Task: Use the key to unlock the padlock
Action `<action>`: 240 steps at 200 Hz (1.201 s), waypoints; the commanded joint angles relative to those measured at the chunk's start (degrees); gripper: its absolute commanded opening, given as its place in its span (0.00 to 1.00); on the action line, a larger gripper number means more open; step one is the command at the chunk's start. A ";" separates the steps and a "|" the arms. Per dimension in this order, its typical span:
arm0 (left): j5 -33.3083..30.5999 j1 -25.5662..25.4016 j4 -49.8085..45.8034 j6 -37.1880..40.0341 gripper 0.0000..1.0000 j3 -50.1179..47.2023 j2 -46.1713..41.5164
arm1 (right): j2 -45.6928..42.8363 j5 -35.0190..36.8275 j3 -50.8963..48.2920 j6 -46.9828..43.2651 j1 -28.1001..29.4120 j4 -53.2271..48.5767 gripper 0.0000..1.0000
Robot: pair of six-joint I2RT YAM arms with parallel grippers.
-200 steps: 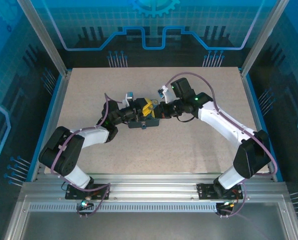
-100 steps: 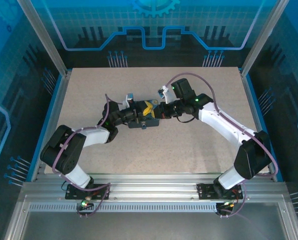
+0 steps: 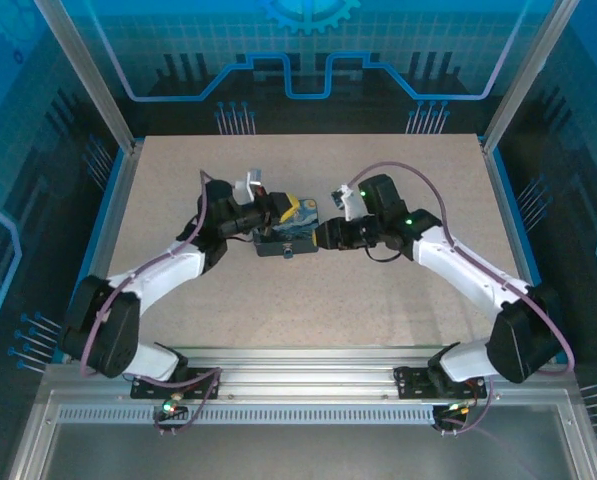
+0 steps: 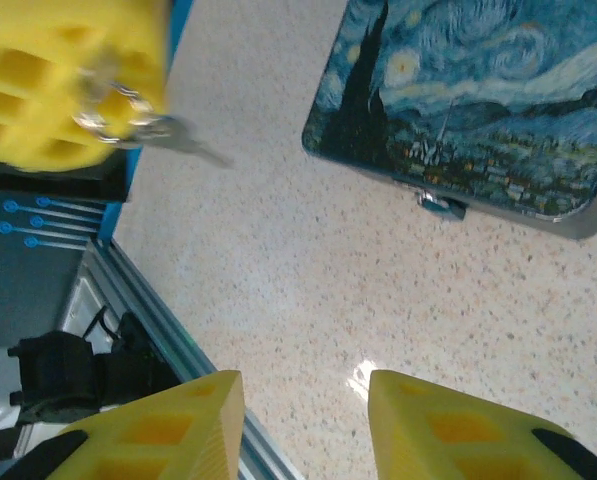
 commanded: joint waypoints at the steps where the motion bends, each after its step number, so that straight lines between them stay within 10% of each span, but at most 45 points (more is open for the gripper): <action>1: -2.11 -0.30 -17.26 16.67 0.00 5.31 -4.21 | -3.99 -0.87 -4.26 3.62 -0.98 12.40 0.42; 54: -6.32 -2.66 -24.29 27.30 0.00 10.90 -7.70 | -7.65 -2.32 -12.61 11.50 -1.98 35.72 0.49; 124: -8.19 -5.30 -17.69 22.01 0.00 9.35 -8.46 | -7.71 -0.39 -20.67 23.21 -1.60 65.58 0.47; 240: -8.16 -6.80 -11.08 15.76 0.00 6.89 -8.58 | -4.39 0.01 -19.79 25.29 1.72 70.35 0.47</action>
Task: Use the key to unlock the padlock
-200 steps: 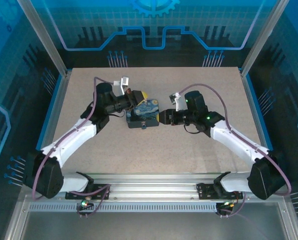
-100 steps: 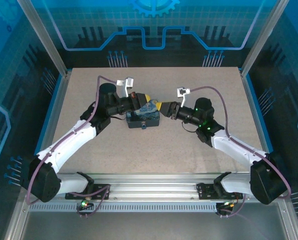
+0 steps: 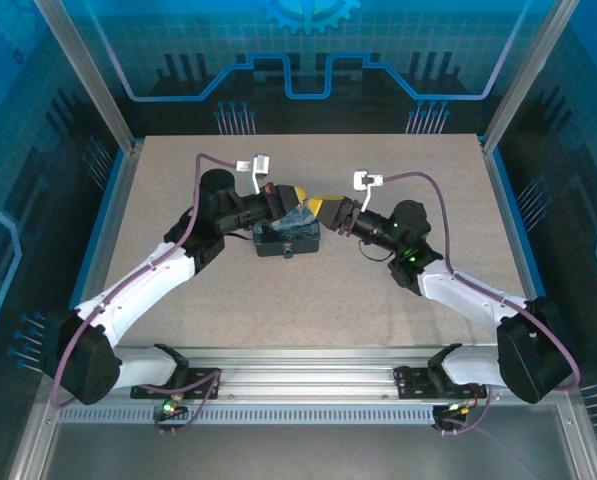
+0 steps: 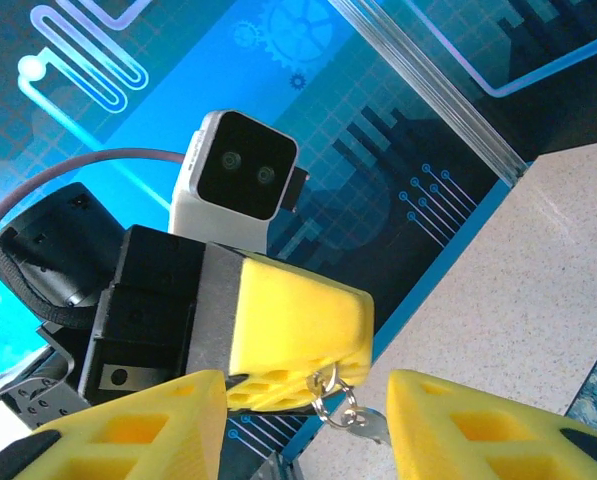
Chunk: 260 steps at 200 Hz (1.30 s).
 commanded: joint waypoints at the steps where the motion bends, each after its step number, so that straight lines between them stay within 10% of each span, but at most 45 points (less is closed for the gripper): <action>1: -0.65 -0.51 3.21 -1.53 0.00 -1.15 -1.57 | 1.02 0.45 0.78 0.61 1.14 2.45 0.47; 260: -0.52 -1.65 10.24 -6.01 0.07 -4.14 -2.03 | 4.45 -0.15 4.29 1.27 2.87 3.98 0.00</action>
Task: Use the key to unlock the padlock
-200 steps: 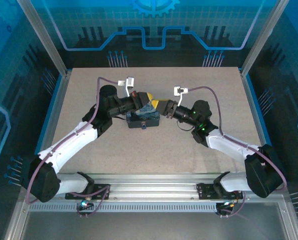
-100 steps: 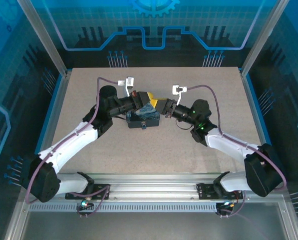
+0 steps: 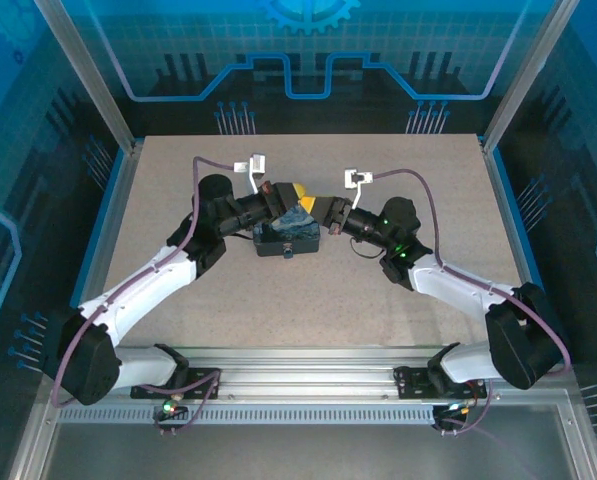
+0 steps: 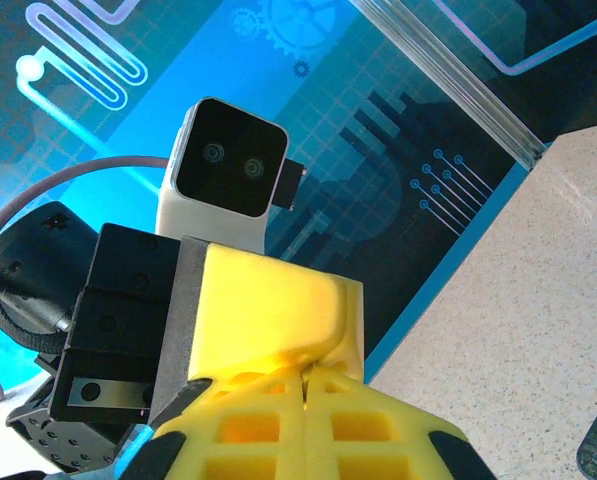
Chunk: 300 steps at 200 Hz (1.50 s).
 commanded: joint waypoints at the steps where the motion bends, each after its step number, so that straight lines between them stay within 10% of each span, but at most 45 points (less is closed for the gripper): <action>1: 1.14 -1.24 1.53 -0.92 0.08 -0.71 -1.93 | -0.06 -0.08 1.95 -1.10 0.98 1.56 0.00; 42: 0.39 0.22 -0.46 -0.10 0.35 -0.60 -3.59 | -2.07 0.42 0.70 -2.67 0.81 -0.87 0.00; 151: 1.36 2.54 -4.91 0.55 0.40 0.20 -4.78 | -6.82 1.68 0.02 -9.17 0.57 -10.76 0.00; 228: -4.31 2.89 -17.37 1.87 0.53 3.77 -6.26 | -14.01 31.97 14.45 -44.68 6.22 -54.77 0.00; 300: -4.30 2.82 -19.62 -0.17 0.56 7.30 -5.92 | -12.33 56.99 18.78 -70.90 15.09 -52.92 0.00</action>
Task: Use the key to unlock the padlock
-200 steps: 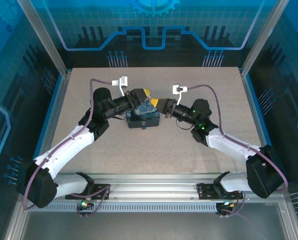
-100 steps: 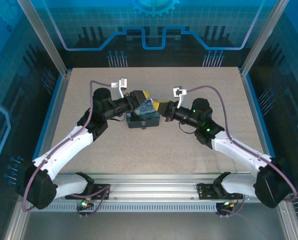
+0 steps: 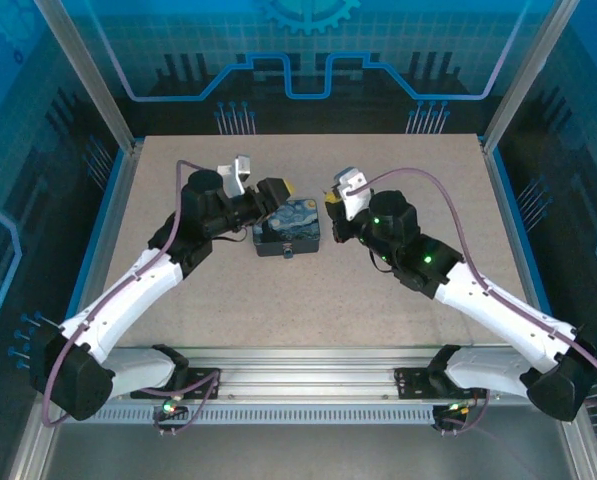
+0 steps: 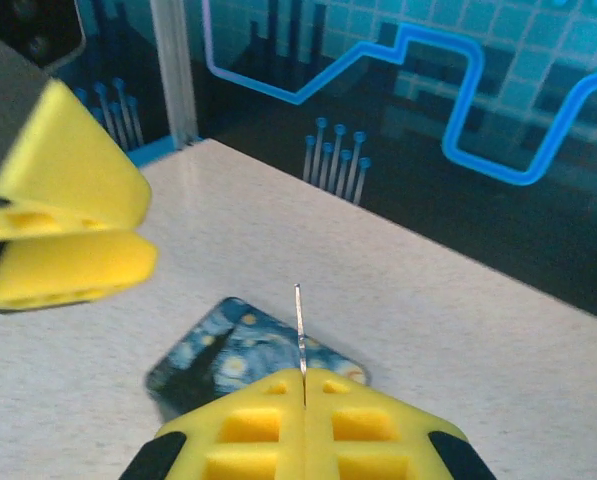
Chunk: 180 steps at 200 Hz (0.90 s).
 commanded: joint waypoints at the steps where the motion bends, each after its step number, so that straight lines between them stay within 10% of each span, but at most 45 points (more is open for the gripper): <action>1: 0.09 0.36 -1.10 -0.71 0.56 3.07 -1.02 | 0.84 11.80 2.28 -12.83 2.53 1.01 0.00; 180: 1.52 -5.42 0.75 -3.58 0.54 10.67 6.53 | 3.38 20.84 2.81 -26.43 10.72 8.94 0.00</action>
